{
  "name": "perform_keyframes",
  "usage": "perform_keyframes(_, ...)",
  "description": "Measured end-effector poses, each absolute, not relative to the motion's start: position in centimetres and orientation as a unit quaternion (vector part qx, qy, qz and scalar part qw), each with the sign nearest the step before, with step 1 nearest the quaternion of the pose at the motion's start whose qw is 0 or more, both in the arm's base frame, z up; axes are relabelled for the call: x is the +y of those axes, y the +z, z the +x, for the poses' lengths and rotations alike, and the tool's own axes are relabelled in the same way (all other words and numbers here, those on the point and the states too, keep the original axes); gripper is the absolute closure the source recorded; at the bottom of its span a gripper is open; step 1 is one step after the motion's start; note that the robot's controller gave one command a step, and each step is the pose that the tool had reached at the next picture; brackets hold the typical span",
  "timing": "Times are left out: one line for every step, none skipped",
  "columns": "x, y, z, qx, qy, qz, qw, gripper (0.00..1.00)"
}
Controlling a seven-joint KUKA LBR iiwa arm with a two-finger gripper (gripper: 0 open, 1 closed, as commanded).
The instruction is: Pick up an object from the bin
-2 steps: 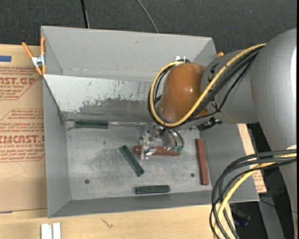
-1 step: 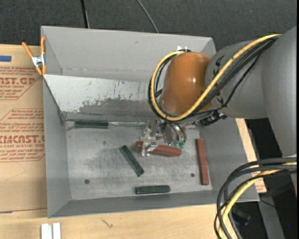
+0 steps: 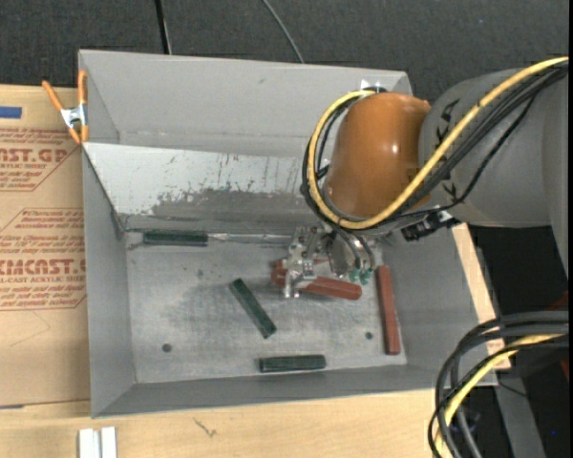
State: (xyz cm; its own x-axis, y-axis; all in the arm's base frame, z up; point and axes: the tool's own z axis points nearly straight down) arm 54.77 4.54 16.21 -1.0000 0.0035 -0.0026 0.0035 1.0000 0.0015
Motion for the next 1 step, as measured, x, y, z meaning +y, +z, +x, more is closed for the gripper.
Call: perform_keyframes(4.63, 20.06, 54.78, 1.000, 0.000, -0.006, -0.003, 1.00)
